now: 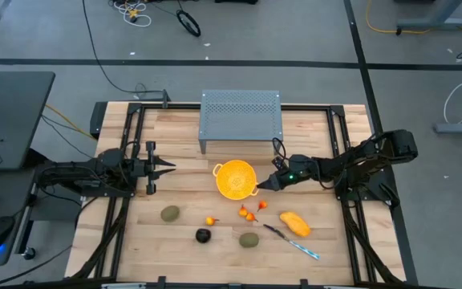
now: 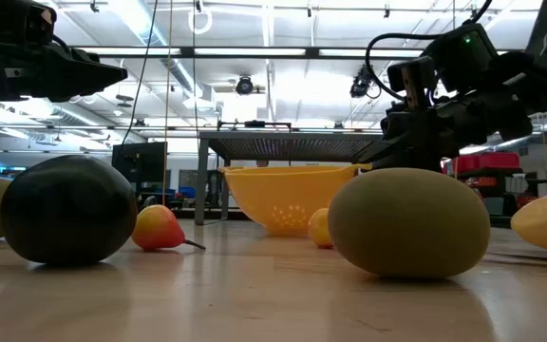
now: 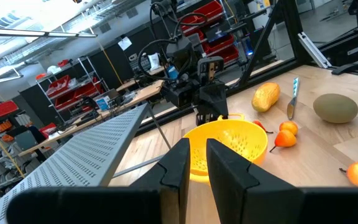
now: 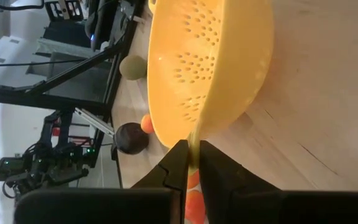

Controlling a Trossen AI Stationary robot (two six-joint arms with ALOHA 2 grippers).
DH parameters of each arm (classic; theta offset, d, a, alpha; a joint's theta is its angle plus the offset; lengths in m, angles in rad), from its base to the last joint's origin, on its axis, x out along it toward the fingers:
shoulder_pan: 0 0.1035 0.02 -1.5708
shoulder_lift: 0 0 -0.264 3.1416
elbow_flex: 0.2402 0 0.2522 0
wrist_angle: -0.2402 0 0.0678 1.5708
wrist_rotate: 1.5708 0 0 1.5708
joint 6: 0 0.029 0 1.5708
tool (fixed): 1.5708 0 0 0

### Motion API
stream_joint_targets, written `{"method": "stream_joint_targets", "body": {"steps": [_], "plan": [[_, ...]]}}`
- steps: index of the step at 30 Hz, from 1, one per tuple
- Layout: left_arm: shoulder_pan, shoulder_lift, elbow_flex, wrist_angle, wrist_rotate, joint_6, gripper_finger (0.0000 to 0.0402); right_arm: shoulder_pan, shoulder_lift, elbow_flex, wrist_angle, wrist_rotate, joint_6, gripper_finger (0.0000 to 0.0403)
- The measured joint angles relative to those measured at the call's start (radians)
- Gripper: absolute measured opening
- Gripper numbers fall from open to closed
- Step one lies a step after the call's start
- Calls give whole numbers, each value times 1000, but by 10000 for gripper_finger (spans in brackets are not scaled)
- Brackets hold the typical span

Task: Pick & Place Fruit
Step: Put the yellow strainer bowl on the shelf

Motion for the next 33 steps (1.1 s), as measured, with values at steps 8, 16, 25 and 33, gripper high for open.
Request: {"method": "stream_joint_targets", "body": {"steps": [8, 16, 25, 33], "plan": [[0, 0, 0, 0, 0, 0, 64, 0, 0, 0, 77, 0, 7, 34], [0, 0, 0, 0, 0, 0, 64, 0, 0, 0, 112, 0, 11, 34], [0, 0, 0, 0, 0, 0, 64, 0, -1, 0, 80, 8, 15, 25], [0, 0, 0, 0, 0, 0, 64, 0, -1, 0, 31, 25, 18, 23]]}}
